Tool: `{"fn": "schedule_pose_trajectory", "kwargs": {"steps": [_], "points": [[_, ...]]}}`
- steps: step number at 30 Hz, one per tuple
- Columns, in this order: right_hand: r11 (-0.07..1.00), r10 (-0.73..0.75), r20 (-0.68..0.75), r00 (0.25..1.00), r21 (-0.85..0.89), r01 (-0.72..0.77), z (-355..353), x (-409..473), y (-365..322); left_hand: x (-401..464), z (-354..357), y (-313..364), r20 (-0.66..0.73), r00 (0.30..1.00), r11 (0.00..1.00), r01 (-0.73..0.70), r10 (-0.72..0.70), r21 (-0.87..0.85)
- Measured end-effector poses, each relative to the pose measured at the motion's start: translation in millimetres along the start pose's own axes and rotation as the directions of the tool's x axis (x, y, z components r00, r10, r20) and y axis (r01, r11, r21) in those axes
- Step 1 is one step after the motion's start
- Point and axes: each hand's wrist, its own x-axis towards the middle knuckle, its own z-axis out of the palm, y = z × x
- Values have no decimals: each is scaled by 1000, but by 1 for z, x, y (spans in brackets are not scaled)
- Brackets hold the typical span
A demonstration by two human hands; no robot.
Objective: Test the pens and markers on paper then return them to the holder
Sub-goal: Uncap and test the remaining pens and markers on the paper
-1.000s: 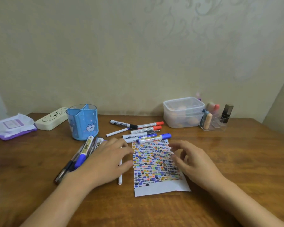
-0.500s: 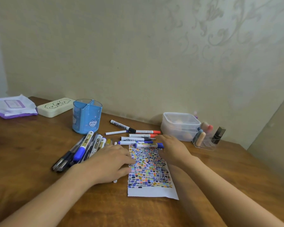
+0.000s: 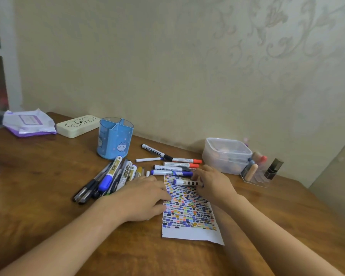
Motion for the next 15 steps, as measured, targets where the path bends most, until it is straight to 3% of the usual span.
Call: {"fn": "schedule_pose_trajectory", "kwargs": {"steps": [3, 6, 8, 10, 12, 15], "points": [[994, 44, -56, 997, 106, -37, -9, -11, 1, -1, 0, 1, 3, 1000, 1000, 1, -1, -3], [894, 188, -141, 972, 435, -109, -20, -30, 0, -1, -1, 1, 3, 1000, 1000, -1, 1, 2], [729, 269, -104, 958, 671, -132, -25, -45, -3, 0, 0, 1, 4, 1000, 1000, -3, 3, -1], [508, 264, 21, 964, 847, -158, -27, -59, -8, 0, 0, 0, -3, 1000, 1000, -2, 2, -9], [313, 236, 115, 965, 931, -187, -24, -70, -12, 0, 0, 0, -24, 1000, 1000, -1, 0, -24], [174, 210, 143, 967, 968, -181, -15, -80, -19, 1, 0, 3, -97, 995, 998, 5, -11, -62]]}}
